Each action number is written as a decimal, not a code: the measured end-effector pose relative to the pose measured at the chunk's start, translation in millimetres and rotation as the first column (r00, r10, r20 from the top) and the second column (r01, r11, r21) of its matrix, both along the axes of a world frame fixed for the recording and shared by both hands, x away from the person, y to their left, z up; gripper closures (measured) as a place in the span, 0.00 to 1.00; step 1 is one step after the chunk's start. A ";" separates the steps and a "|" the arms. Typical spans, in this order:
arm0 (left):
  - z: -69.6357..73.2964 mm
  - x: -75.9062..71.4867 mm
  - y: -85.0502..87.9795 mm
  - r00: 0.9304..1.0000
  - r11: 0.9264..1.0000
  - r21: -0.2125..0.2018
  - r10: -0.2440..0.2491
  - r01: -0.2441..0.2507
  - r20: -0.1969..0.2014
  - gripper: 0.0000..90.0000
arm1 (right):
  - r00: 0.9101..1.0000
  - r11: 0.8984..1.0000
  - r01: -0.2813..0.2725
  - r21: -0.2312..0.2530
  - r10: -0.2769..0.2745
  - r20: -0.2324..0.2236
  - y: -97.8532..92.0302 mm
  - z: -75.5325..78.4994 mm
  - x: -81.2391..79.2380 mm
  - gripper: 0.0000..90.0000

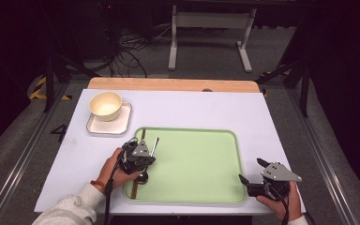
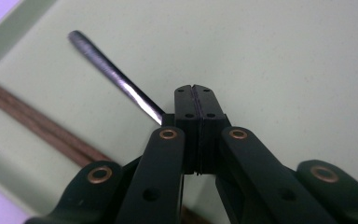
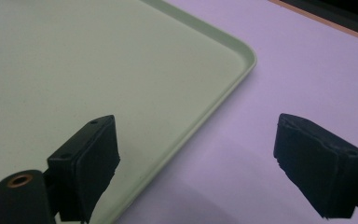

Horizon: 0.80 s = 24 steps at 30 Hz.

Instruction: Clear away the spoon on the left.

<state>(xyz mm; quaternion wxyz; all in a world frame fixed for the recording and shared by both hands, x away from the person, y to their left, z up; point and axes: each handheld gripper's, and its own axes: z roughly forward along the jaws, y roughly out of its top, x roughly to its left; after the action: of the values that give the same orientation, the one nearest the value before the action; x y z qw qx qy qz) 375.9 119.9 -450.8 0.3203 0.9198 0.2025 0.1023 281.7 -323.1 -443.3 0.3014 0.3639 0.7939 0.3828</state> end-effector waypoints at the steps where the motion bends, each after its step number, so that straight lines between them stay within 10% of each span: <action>1: -0.1 -1.0 2.6 1.000 1.000 -0.002 -0.001 0.001 -0.002 1.00 | 1.000 1.000 -0.002 -0.002 0.002 -0.002 0.3 -0.2 0.5 0.16; 24: 0.0 -13.4 23.7 1.000 0.997 -0.076 -0.009 0.010 0.009 0.99 | 1.000 1.000 -0.031 0.001 0.031 0.001 7.4 0.9 10.7 0.16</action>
<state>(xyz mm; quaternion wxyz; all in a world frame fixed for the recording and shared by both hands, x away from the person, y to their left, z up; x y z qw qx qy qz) 362.4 143.7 -450.8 0.3564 0.9074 0.2005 0.0969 292.3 -315.7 -442.4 0.2954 0.3516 0.7991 0.3881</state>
